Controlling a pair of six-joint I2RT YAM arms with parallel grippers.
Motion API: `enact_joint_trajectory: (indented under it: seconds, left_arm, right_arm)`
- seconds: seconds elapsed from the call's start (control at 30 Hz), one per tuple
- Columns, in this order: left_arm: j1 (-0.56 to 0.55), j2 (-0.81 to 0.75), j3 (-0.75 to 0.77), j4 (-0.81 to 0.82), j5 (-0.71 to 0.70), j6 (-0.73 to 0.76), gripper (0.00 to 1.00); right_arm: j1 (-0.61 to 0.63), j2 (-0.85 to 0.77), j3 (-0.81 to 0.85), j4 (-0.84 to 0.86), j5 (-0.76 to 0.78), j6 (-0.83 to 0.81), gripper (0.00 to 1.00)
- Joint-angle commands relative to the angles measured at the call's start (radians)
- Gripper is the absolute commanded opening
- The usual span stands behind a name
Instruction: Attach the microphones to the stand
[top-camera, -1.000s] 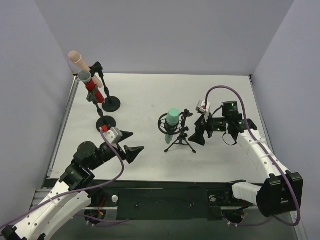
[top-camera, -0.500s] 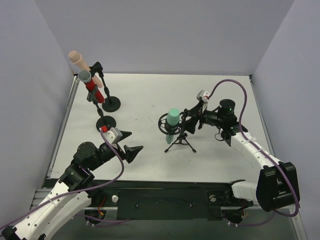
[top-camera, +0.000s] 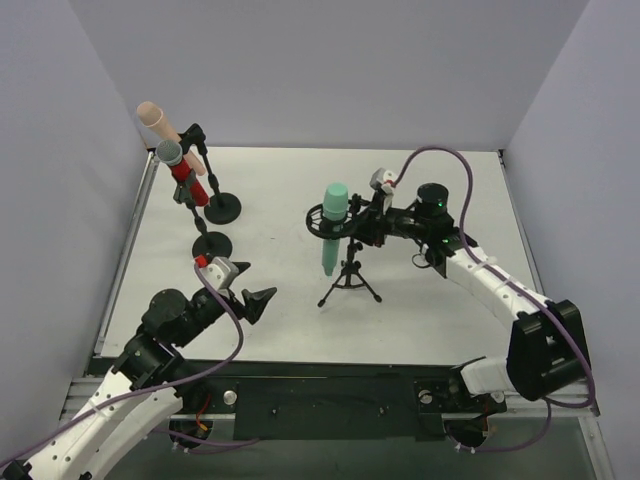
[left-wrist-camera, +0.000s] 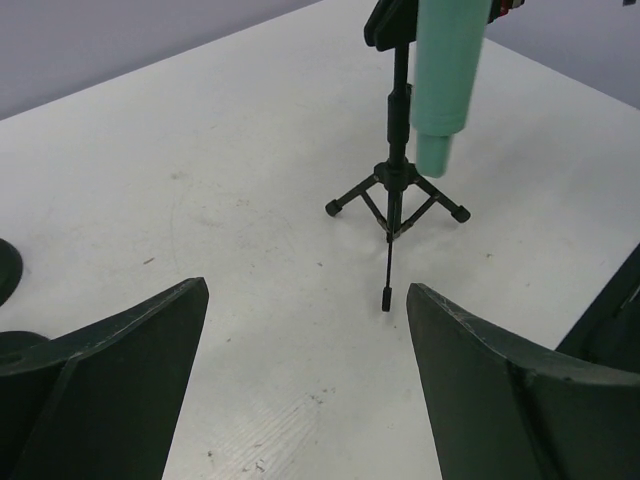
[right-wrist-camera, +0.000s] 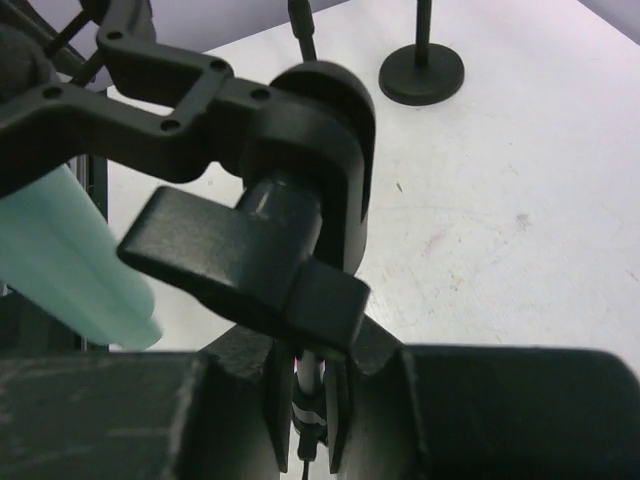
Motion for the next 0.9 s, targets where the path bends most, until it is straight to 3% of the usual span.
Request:
enact_joint_trajectory:
  seconds: [0.0,0.2,0.37,0.5,0.7,0.87]
  left_arm:
    - [0.005,-0.082,0.060,-0.066,-0.118,0.053,0.92]
    - [0.004,-0.240,0.028,-0.109,-0.313,0.082,0.92]
    - [0.005,-0.309,0.003,-0.109,-0.373,0.082,0.92]
    - [0.007,-0.303,0.002,-0.116,-0.393,0.088,0.92]
    - [0.005,-0.305,-0.003,-0.123,-0.393,0.096,0.92]
    - [0.007,-0.298,-0.003,-0.122,-0.390,0.099,0.92]
  right_arm:
    - [0.067,0.135,0.253,-0.031,0.035,0.017,0.00]
    - [0.163,0.460,0.616,-0.113,0.071,0.148,0.00]
    - [0.251,0.660,0.996,-0.552,0.227,-0.146,0.00]
    - [0.295,0.800,1.229,-0.535,0.348,-0.115,0.00]
    - [0.320,0.926,1.352,-0.458,0.398,-0.059,0.00]
    - [0.328,0.947,1.325,-0.458,0.410,-0.073,0.00]
